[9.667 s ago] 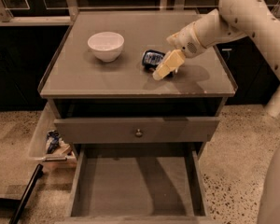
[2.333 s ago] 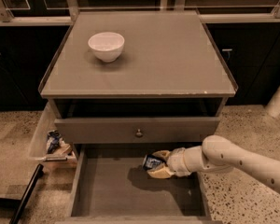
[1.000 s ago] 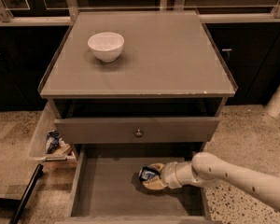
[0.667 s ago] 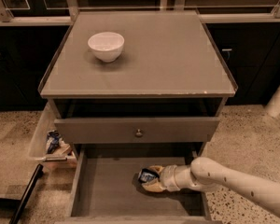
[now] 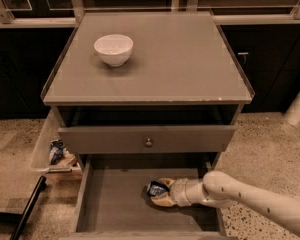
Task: Place pepsi can into middle drawer
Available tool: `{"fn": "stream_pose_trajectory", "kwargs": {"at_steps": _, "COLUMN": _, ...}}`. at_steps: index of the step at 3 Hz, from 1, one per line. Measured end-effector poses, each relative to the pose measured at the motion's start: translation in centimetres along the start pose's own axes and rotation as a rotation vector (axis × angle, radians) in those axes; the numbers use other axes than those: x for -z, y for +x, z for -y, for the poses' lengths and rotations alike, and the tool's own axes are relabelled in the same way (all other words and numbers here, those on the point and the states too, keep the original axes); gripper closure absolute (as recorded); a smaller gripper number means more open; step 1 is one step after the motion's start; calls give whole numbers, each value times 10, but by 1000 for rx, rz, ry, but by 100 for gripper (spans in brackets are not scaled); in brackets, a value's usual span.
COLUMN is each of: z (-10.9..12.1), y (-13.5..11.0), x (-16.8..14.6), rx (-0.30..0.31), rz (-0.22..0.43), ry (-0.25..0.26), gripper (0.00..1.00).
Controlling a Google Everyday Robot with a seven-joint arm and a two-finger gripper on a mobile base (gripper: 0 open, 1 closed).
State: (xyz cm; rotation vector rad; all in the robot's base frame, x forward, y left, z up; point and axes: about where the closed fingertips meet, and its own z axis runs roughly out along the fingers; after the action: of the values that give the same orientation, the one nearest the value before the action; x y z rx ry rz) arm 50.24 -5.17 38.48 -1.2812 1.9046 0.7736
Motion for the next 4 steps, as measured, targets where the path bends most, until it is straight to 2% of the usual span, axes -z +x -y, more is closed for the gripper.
{"fn": "stream_pose_trajectory", "kwargs": {"at_steps": 3, "z": 0, "y": 0, "x": 0, "rx": 0, "rz": 0, "ry": 0, "gripper": 12}}
{"fn": "stream_pose_trajectory", "kwargs": {"at_steps": 4, "z": 0, "y": 0, "x": 0, "rx": 0, "rz": 0, "ry": 0, "gripper": 0}}
